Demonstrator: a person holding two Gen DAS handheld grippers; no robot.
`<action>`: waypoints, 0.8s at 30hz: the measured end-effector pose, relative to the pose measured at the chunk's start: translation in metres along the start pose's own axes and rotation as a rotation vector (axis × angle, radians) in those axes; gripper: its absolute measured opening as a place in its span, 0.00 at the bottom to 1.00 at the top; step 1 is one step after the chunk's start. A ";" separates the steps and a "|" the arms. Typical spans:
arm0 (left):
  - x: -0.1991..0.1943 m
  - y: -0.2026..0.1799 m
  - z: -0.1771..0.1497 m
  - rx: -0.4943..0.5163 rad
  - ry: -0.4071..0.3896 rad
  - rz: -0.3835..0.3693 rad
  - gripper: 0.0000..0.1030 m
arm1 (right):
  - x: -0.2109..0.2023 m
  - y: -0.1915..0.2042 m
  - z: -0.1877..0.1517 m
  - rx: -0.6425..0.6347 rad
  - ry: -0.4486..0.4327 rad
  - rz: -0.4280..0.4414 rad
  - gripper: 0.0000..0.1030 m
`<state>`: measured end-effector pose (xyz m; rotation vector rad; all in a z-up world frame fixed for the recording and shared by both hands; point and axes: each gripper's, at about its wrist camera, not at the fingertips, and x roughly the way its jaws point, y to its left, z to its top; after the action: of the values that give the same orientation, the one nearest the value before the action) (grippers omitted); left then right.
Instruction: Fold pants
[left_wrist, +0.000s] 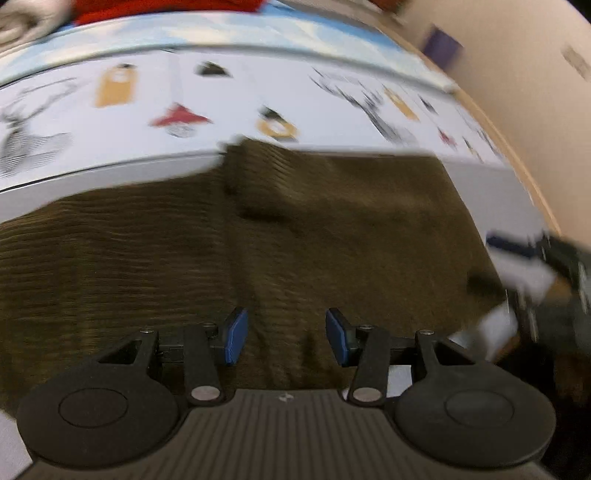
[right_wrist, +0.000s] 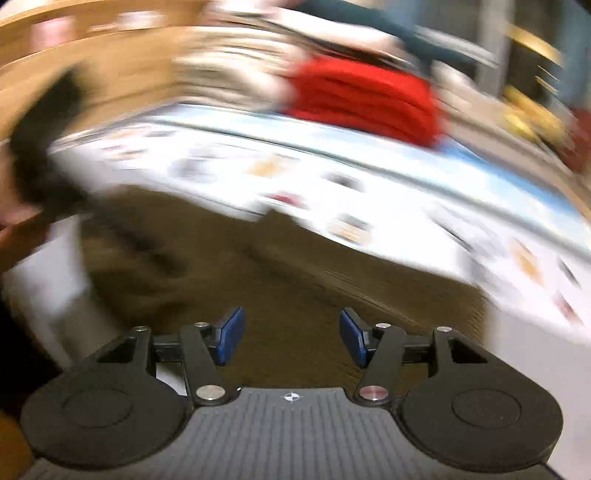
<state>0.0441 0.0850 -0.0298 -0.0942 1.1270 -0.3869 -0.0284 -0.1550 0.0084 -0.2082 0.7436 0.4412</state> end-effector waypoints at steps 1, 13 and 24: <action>0.010 -0.005 -0.002 0.031 0.041 0.008 0.50 | 0.004 -0.017 -0.006 0.057 0.044 -0.069 0.57; 0.006 -0.010 0.015 -0.021 -0.148 0.034 0.53 | 0.012 -0.086 -0.050 0.297 0.180 -0.239 0.55; 0.080 -0.022 0.063 -0.029 -0.060 0.146 0.08 | 0.035 -0.084 -0.066 0.287 0.269 -0.256 0.61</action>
<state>0.1241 0.0294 -0.0653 -0.0478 1.0728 -0.2361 -0.0072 -0.2411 -0.0612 -0.0911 1.0190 0.0597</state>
